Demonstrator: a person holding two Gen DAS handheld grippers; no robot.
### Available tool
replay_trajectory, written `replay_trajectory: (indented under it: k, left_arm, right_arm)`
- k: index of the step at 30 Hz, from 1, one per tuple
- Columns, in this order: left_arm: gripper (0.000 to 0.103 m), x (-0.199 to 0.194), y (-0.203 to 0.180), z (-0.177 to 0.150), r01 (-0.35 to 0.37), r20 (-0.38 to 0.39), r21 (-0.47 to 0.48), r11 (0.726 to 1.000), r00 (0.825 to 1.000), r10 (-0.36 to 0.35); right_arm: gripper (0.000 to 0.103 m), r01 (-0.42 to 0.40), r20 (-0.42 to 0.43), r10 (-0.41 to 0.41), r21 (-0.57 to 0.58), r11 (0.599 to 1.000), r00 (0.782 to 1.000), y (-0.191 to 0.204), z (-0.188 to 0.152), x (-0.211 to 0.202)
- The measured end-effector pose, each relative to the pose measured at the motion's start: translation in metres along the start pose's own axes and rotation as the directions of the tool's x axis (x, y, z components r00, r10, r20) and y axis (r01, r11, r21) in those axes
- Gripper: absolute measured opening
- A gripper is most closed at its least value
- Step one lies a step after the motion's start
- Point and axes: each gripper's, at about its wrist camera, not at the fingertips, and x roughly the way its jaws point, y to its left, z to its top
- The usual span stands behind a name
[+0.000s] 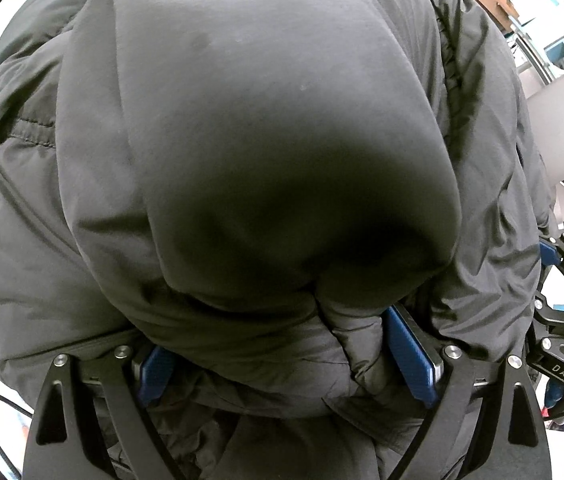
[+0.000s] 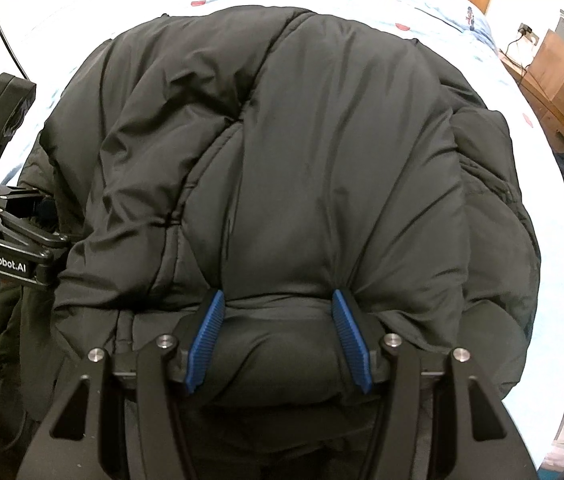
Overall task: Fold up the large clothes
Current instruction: 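Carry the held shoulder edge with both grippers over onto the hem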
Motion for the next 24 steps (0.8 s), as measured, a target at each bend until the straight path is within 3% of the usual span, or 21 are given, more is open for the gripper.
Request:
replay_trajectory:
  k: [24]
  left_arm:
    - [0.092,-0.016,-0.016,-0.003,-0.065,0.005,0.006,0.998,0.998,0.065]
  right_arm:
    - [0.055,0.021,0.021,-0.021,0.000,1.000,1.000,-0.001,0.015,-0.020]
